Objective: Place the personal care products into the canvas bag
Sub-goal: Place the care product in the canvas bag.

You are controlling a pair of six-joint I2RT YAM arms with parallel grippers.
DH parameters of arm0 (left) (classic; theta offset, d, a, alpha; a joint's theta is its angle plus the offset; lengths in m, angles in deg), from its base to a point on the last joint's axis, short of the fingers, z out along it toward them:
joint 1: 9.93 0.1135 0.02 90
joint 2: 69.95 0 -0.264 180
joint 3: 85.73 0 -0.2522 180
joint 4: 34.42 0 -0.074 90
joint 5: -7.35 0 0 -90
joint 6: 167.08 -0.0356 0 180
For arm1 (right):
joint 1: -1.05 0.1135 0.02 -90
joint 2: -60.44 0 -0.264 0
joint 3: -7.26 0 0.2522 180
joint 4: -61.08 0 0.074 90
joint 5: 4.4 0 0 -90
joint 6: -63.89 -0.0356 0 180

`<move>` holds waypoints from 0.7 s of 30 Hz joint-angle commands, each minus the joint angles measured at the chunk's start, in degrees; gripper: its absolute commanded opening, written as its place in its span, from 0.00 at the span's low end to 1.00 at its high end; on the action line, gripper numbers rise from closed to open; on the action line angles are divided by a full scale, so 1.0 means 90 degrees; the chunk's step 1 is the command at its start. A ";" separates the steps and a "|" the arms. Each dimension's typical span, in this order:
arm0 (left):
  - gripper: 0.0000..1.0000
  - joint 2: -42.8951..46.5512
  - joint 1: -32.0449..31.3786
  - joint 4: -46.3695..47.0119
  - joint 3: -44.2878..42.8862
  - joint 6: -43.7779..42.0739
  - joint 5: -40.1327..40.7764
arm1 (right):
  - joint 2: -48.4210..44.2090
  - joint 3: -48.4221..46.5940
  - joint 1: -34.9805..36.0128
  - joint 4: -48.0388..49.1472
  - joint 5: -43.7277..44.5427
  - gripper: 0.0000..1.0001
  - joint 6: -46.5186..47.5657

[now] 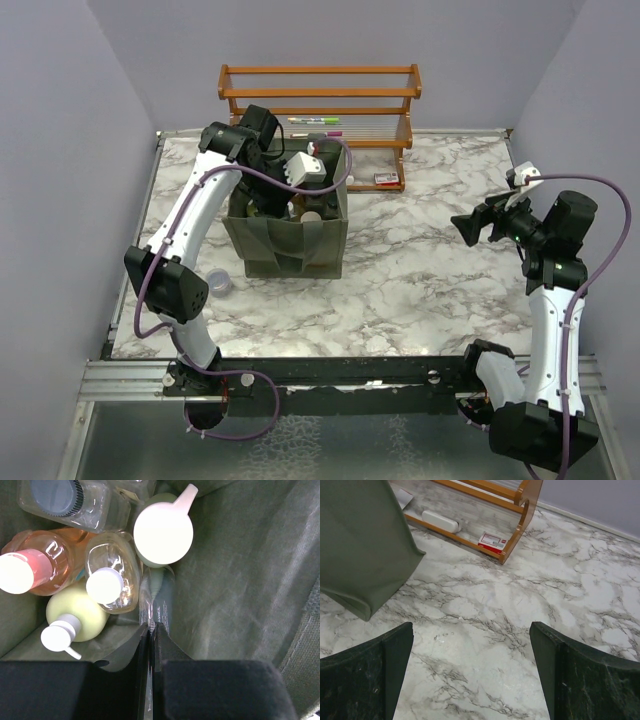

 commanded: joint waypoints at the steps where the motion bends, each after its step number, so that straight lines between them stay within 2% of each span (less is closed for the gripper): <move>1: 0.07 0.0014 0.0049 -0.0027 -0.0095 -0.0364 -0.0101 | -0.0126 0.0020 -0.0049 0.0191 -0.0213 1.00 -0.0098; 13: 0.08 0.0175 0.0069 -0.0027 0.0635 -0.1307 -0.0091 | -0.0191 0.0063 -0.0073 0.0199 -0.0241 1.00 -0.0133; 21: 0.11 0.0212 0.0069 -0.0020 0.1184 -0.1423 -0.0143 | -0.0204 0.0113 -0.0092 0.0249 -0.0287 1.00 -0.0155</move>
